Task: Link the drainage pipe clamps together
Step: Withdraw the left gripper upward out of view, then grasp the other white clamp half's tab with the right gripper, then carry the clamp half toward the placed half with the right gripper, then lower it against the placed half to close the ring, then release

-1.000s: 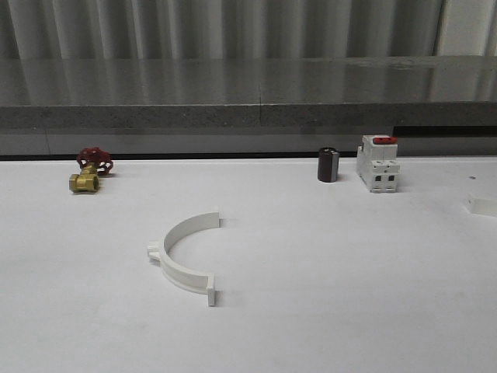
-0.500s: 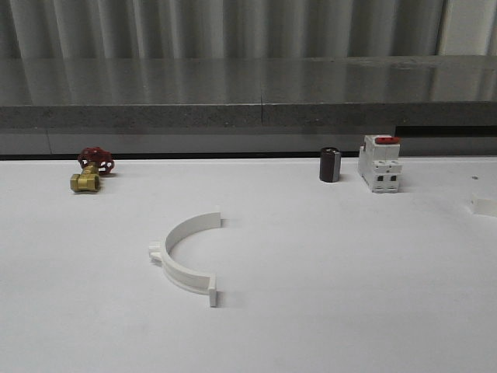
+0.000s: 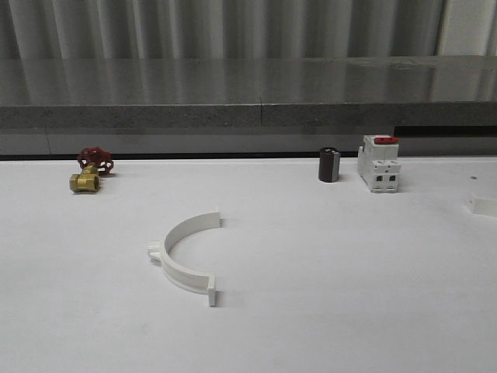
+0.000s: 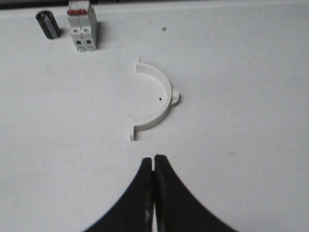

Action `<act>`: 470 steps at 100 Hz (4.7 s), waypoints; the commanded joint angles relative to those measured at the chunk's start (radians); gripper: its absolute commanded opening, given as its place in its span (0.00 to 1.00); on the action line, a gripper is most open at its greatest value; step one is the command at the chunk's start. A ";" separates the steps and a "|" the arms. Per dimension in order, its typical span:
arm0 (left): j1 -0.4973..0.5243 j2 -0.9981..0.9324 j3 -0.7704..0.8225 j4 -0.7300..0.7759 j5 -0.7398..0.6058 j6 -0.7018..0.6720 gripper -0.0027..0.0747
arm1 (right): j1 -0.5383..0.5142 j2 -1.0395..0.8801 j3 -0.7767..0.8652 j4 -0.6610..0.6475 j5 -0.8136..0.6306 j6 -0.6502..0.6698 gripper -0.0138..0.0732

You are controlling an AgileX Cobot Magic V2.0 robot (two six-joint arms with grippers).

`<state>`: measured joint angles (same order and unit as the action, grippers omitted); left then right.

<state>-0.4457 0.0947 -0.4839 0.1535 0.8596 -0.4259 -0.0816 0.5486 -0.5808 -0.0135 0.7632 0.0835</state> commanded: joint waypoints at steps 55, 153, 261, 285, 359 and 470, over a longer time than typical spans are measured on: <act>0.002 0.011 -0.026 0.008 -0.068 -0.009 0.01 | -0.049 0.666 -0.395 -0.009 0.172 -0.006 0.79; 0.002 0.011 -0.026 0.008 -0.068 -0.009 0.01 | -0.104 1.375 -0.765 0.025 0.162 -0.040 0.65; 0.002 0.011 -0.026 0.008 -0.068 -0.009 0.01 | 0.354 1.246 -0.766 0.112 0.253 0.286 0.30; 0.002 0.011 -0.026 0.008 -0.068 -0.009 0.01 | 0.454 1.246 -0.766 0.118 0.217 0.391 0.30; 0.002 0.011 -0.026 0.008 -0.068 -0.009 0.01 | 0.594 1.456 -0.975 0.107 0.235 0.514 0.30; 0.002 0.011 -0.026 0.008 -0.068 -0.009 0.01 | 0.637 1.511 -1.006 0.035 0.171 0.591 0.75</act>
<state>-0.4441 0.0947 -0.4839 0.1535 0.8606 -0.4276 0.5556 2.1248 -1.5606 0.0457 0.9355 0.6752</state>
